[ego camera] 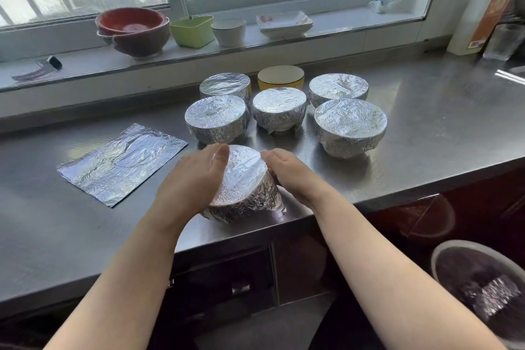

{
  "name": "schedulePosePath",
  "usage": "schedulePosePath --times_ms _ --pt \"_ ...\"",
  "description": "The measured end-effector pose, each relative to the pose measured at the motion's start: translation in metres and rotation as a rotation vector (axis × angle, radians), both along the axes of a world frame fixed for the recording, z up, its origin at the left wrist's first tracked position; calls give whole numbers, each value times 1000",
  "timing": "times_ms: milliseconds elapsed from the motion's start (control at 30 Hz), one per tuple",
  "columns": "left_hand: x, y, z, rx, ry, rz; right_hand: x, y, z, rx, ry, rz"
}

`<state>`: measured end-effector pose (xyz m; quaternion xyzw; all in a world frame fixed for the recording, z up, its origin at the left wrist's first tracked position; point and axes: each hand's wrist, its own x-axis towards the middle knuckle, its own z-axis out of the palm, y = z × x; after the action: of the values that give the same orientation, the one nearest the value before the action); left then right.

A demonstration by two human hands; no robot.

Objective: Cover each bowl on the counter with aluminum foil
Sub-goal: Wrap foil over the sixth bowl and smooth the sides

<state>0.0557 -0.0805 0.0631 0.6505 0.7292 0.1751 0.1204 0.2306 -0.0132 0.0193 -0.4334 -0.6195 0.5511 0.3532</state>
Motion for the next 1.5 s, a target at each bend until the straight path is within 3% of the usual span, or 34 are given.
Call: schedulePosePath --times_ms 233,333,467,1100,1500 --pt "2 -5 -12 153 207 27 7 9 -2 -10 55 -80" --pt "5 -2 -12 236 178 -101 9 1 -1 -4 276 -269" --pt "6 -2 -14 212 109 -154 -4 -15 -9 -75 398 -248" --pt "4 6 -24 253 122 -131 -14 -2 -18 -242 386 -318" --pt "4 7 -24 250 127 -119 -11 3 -11 -189 278 -217"
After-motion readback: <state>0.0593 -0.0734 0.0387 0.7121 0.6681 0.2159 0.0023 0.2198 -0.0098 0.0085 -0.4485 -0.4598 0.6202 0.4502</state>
